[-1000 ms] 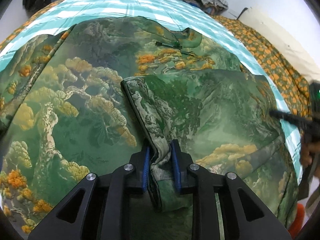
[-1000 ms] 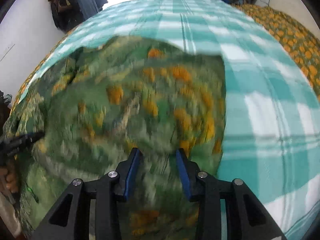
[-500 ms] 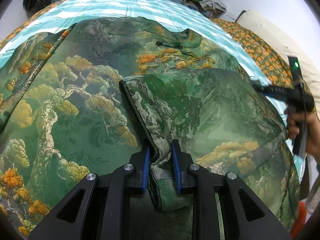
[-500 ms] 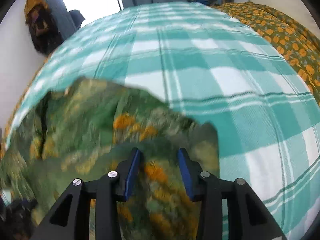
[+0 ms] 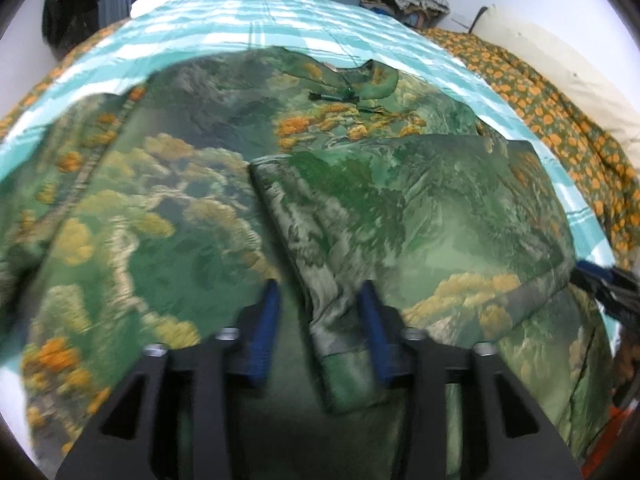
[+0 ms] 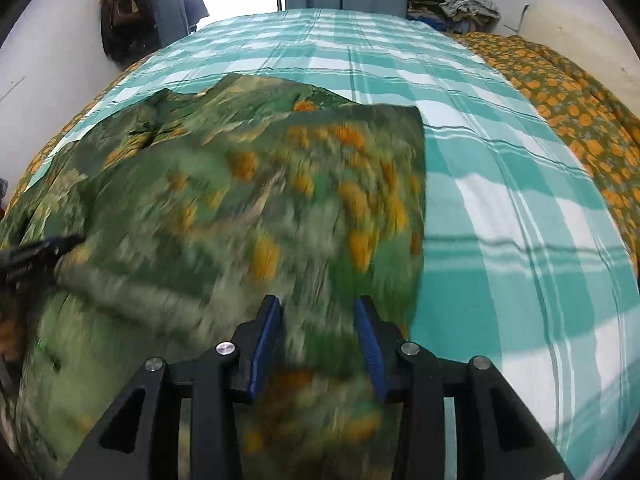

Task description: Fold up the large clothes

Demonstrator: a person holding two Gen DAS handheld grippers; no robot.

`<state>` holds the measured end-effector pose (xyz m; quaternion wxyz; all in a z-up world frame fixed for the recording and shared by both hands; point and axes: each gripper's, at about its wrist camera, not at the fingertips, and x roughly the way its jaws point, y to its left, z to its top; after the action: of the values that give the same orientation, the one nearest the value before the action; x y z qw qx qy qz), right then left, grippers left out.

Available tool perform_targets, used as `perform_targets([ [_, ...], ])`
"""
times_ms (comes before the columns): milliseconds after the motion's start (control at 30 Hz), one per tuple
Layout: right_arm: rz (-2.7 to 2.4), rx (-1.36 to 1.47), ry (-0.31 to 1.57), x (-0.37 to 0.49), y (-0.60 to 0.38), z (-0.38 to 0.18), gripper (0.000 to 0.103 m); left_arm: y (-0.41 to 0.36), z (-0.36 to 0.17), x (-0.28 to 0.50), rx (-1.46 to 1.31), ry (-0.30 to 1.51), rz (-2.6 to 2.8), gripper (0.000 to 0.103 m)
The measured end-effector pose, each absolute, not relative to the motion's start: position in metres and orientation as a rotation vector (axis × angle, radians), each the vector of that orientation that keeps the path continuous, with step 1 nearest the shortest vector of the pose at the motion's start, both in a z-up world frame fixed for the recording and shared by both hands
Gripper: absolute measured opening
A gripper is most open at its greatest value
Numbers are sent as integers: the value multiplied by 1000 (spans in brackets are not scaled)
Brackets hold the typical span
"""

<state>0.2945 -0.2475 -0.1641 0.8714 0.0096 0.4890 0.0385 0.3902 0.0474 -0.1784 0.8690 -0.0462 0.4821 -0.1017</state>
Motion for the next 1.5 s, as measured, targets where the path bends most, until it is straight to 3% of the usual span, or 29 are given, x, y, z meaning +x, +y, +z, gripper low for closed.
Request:
perform_targets([
  [33, 80, 32, 1026, 283, -245, -163, 41, 49, -173, 384, -81, 1005, -190, 79],
  [100, 77, 37, 1009, 256, -238, -157, 41, 58, -161, 366, -53, 994, -154, 94],
  [167, 80, 23, 976, 227, -228, -151, 43, 67, -151, 348, -29, 992, -150, 95],
  [267, 107, 26, 973, 193, -213, -153, 55, 89, -141, 321, -1, 1002, -105, 95],
  [633, 35, 16, 985, 155, -192, -178, 57, 211, -112, 255, -60, 976, 158, 97],
  [1267, -9, -49, 946, 151, -180, -182, 57, 451, -188, 259, -997, 814, 532, 96],
  [1300, -9, -53, 945, 151, -180, -182, 57, 455, -185, 261, -1012, 769, 555, 93],
  [1367, -10, -53, 942, 151, -179, -182, 57, 459, -181, 267, -1022, 726, 565, 64],
  [1400, -9, -51, 941, 150, -179, -183, 57, 459, -178, 270, -1008, 735, 578, 29],
  [1433, -7, -50, 940, 150, -179, -183, 57, 460, -174, 275, -986, 747, 573, 15],
  [1500, -8, -48, 939, 150, -179, -183, 57, 453, -158, 282, -916, 746, 565, 12],
])
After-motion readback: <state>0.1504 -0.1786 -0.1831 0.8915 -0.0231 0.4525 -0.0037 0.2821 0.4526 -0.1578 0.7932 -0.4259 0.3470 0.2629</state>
